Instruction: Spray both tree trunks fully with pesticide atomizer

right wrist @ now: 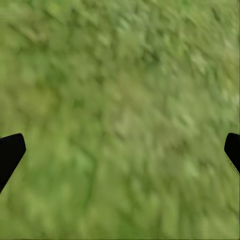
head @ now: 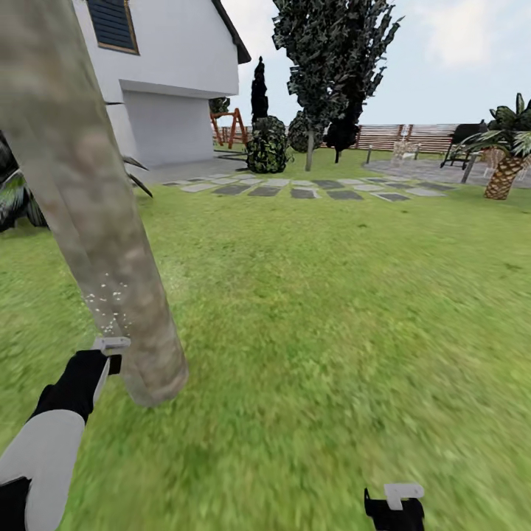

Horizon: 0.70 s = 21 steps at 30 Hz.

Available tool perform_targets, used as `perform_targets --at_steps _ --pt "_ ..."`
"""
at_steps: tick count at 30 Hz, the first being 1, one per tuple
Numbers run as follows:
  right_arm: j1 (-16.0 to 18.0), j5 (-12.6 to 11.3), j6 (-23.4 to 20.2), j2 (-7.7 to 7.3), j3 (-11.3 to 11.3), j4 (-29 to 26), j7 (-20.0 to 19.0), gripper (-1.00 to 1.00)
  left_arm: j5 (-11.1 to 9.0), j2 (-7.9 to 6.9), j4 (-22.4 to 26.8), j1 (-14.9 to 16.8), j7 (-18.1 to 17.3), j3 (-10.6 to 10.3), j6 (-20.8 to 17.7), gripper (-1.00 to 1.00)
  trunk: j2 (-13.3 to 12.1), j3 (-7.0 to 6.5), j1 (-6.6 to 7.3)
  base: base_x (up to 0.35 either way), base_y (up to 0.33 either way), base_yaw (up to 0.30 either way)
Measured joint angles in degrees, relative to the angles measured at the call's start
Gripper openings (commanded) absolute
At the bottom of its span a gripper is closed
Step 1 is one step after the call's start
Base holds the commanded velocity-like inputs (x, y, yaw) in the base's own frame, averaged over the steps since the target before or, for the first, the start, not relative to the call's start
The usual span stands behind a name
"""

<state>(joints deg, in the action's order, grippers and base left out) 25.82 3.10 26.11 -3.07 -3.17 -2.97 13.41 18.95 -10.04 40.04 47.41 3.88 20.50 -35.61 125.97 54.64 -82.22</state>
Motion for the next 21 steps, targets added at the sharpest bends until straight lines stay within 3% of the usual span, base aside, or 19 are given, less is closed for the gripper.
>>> perform_targets --at_steps 7,12,21 --pt "-0.01 0.0 0.0 -0.11 0.05 -0.06 0.01 1.0 0.26 0.45 0.67 -1.28 0.04 -0.06 0.44 -1.0 0.0 0.0 0.0 0.222 -0.192 0.006" --pt "-0.01 0.0 0.01 -0.11 0.04 -0.06 0.02 1.0 0.24 0.44 0.83 -1.72 0.02 -0.05 0.54 -1.0 0.0 0.0 -0.02 0.065 -0.264 0.01" --pt "0.0 0.0 0.01 0.03 0.01 -0.04 0.01 1.0 0.26 0.36 0.87 -1.77 -0.02 0.02 0.52 -1.0 0.0 0.0 -0.02 0.049 -0.275 0.24"
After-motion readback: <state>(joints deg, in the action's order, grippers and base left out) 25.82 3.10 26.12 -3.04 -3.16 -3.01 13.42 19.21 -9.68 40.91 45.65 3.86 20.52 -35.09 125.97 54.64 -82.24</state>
